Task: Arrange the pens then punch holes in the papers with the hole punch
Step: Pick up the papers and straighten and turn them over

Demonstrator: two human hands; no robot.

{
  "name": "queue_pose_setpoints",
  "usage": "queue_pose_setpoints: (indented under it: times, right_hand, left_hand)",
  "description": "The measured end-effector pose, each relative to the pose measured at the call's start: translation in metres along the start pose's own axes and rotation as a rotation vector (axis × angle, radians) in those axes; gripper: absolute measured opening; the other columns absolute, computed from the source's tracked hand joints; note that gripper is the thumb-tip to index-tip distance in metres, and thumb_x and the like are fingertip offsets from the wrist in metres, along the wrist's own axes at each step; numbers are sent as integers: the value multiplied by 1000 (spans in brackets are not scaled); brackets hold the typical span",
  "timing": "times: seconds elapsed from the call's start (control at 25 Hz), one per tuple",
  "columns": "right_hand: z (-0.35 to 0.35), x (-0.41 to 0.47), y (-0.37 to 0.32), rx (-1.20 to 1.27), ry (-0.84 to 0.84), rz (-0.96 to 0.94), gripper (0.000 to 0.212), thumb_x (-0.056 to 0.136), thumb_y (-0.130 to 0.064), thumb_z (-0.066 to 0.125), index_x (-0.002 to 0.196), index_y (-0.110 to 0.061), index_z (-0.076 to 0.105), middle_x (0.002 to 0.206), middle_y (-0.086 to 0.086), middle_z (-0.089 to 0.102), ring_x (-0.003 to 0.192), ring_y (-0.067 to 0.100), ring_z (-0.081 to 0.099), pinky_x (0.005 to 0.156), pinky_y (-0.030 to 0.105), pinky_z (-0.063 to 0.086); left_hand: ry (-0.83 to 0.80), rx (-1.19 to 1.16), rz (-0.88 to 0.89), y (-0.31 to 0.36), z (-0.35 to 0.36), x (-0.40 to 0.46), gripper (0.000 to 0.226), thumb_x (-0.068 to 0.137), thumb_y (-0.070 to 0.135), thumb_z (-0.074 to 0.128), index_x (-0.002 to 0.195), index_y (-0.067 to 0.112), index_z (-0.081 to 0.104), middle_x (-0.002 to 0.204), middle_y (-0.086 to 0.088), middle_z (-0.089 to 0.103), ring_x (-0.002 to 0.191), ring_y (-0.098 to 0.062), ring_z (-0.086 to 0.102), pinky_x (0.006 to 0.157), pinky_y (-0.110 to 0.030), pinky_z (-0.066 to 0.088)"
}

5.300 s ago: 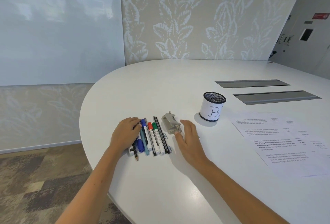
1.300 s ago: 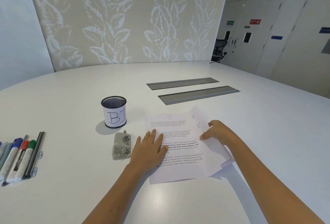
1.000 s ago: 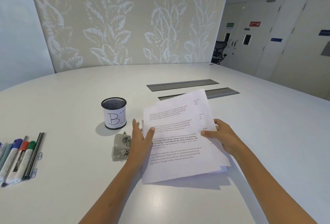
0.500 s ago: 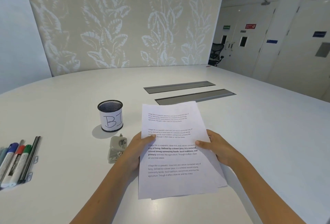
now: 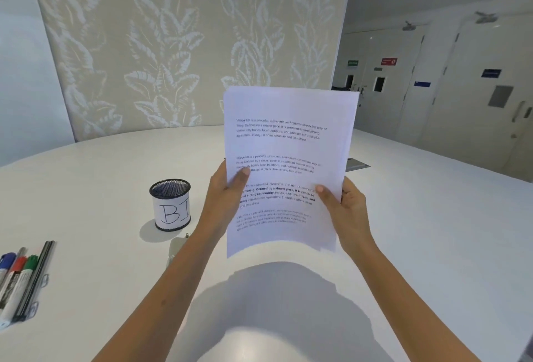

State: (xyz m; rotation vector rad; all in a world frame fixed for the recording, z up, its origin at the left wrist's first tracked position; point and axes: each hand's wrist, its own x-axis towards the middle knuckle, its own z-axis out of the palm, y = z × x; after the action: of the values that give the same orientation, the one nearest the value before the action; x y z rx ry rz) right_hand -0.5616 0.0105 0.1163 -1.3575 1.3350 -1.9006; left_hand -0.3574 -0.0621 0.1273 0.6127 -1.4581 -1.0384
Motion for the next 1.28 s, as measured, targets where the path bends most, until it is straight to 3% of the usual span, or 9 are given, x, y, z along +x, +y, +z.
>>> queue_pose_setpoints:
  times: [0.2,0.44,0.72,0.8,0.88,1.0,1.12,1.2,1.28]
  right_hand:
    - [1,-25,26,44,-16,98,18,87,-17,64,103,-26,64,96,-8,74,90,14,69,72,26,56]
    - [6,-15,14,103,-59,72,19,90,-16,60,108,-13,63,96,-4,73,83,9,69,66,23,55]
    - [-3,-21,44,36,-65,197,17,90,-15,61,105,-18,66,102,2,73,90,21,68,74,31,56]
    - [-11,-3,31,-26,-79,165,13,88,-14,62,100,-18,67,96,3,73,85,22,68,73,33,56]
    - [-23,20,8,-181,-137,130,9,86,-15,65,93,-19,68,92,5,73,81,22,66,75,35,53]
    - [-36,48,-33,-591,-299,36,4,86,-17,65,85,-21,67,87,8,70,76,20,62,72,32,47]
    - [-37,64,-72,-870,-420,-105,17,84,-15,68,75,-29,67,73,-4,71,68,3,60,64,19,44]
    - [-34,66,-91,-918,-475,-180,25,82,-14,70,66,-33,64,53,-17,60,55,-4,54,52,8,36]
    - [-36,69,-99,-930,-487,-231,18,80,-20,73,63,-23,66,49,-10,49,49,5,42,47,16,29]
  left_hand:
    - [-61,44,-67,-36,-7,-24,30,94,34,50,122,24,57,118,3,68,108,-13,64,94,-46,51]
    - [-68,33,-71,-21,-6,-14,24,99,26,45,117,25,61,108,9,72,100,-11,68,80,-29,55]
    - [-120,51,-270,-51,-8,-33,21,98,21,49,109,32,62,111,7,71,110,-22,64,92,-41,51]
    - [-77,109,-186,-45,-11,-21,28,94,24,55,122,28,51,126,4,63,117,-17,59,101,-43,45]
    - [60,328,-33,-27,-19,0,59,90,22,61,141,17,31,146,-4,43,130,-14,43,109,-38,33]
    - [179,752,230,11,-32,31,82,85,26,67,147,5,18,154,-14,26,143,-29,19,117,-40,15]
    - [-23,823,218,36,-46,50,89,75,52,66,147,20,23,145,4,41,144,-27,16,115,-46,15]
    - [-270,659,95,41,-52,52,74,71,59,64,136,29,44,132,12,56,134,-18,41,111,-49,30]
    - [-415,461,-31,37,-49,44,45,78,47,66,117,23,63,117,2,69,111,-19,63,99,-53,45]
